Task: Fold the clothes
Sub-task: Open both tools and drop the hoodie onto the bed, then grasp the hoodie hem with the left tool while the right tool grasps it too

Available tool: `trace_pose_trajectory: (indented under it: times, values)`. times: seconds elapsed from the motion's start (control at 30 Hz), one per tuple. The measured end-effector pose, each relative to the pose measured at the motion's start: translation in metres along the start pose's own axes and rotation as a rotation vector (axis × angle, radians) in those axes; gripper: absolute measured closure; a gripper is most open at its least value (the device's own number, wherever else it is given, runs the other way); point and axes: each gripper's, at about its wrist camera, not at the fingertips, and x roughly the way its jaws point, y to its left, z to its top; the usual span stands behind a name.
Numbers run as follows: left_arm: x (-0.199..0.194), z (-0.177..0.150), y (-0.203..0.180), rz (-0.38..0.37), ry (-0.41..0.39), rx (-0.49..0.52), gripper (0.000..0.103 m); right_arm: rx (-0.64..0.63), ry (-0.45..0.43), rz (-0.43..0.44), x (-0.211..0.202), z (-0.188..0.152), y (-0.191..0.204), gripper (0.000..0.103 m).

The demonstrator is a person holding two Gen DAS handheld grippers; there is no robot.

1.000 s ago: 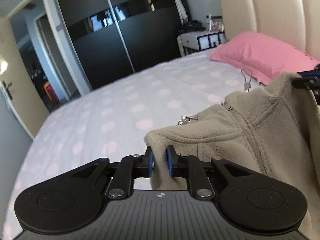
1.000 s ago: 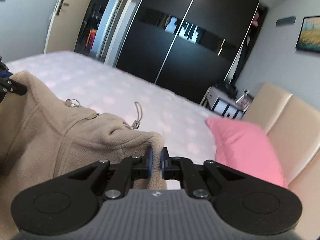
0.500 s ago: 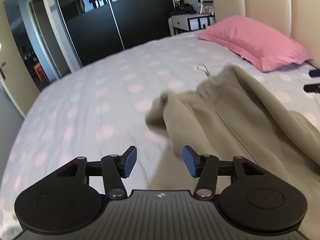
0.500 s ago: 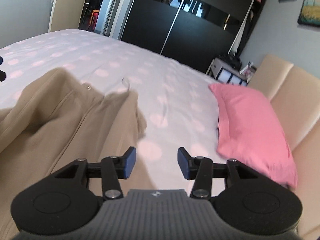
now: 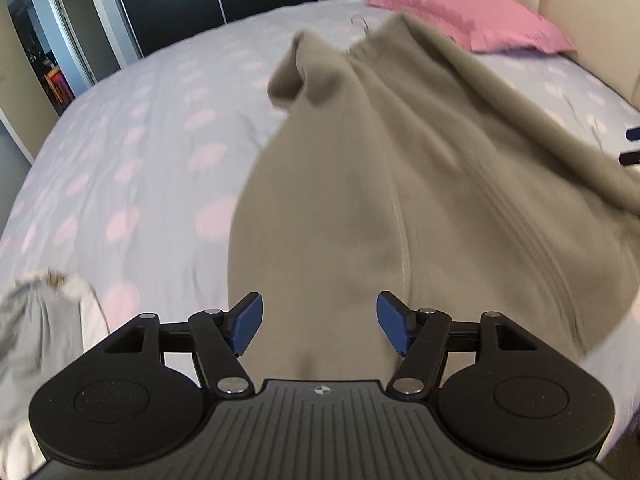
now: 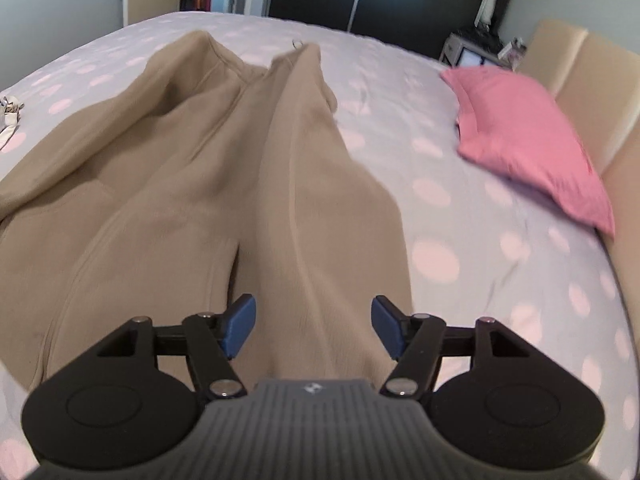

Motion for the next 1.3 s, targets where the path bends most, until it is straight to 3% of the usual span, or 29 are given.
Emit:
trace_pose_trajectory:
  times: [0.1,0.3,0.33,0.4,0.47,0.57,0.63,0.67,0.73,0.83,1.07,1.3]
  values:
    - [0.010,-0.020,-0.006,-0.026,0.042,-0.004,0.040,0.024,0.035,-0.005,0.003,-0.020,-0.001,0.024]
    - [0.033,-0.044,-0.034,-0.032,0.119,0.085,0.040,0.000,0.140,-0.046,0.031,-0.044,-0.002,0.023]
    - [0.035,-0.045,-0.036,-0.021,0.121,0.095,0.040,-0.001,0.150,-0.051,0.034,-0.046,-0.003,0.028]
    - [0.039,-0.045,-0.035,-0.014,0.120,0.083,0.040,0.016,0.159,-0.059,0.038,-0.045,-0.007,0.052]
    - [0.042,-0.044,-0.034,-0.008,0.120,0.071,0.041,0.050,0.161,-0.051,0.037,-0.039,-0.010,0.084]
    - [0.046,-0.042,-0.032,0.002,0.121,0.055,0.058,0.043,0.147,-0.077,0.033,-0.033,-0.010,0.093]
    - [0.047,-0.040,-0.026,0.005,0.130,0.039,0.075,0.048,0.122,-0.112,0.027,-0.030,-0.014,0.095]
    - [0.047,-0.039,-0.023,0.005,0.133,0.027,0.077,0.069,0.108,-0.128,0.023,-0.030,-0.019,0.095]
    - [0.044,-0.036,-0.014,0.012,0.129,0.000,0.091,0.111,0.077,-0.157,0.015,-0.029,-0.030,0.095]
    - [0.037,-0.031,-0.001,0.029,0.115,-0.043,0.097,0.180,0.030,-0.188,0.000,-0.029,-0.052,0.095]
    - [-0.007,0.002,0.085,0.098,-0.008,-0.267,0.098,0.357,-0.038,-0.255,-0.022,-0.020,-0.120,0.095]
    - [-0.036,0.050,0.193,0.224,-0.102,-0.495,0.098,0.363,-0.046,-0.348,-0.011,0.035,-0.176,0.095]
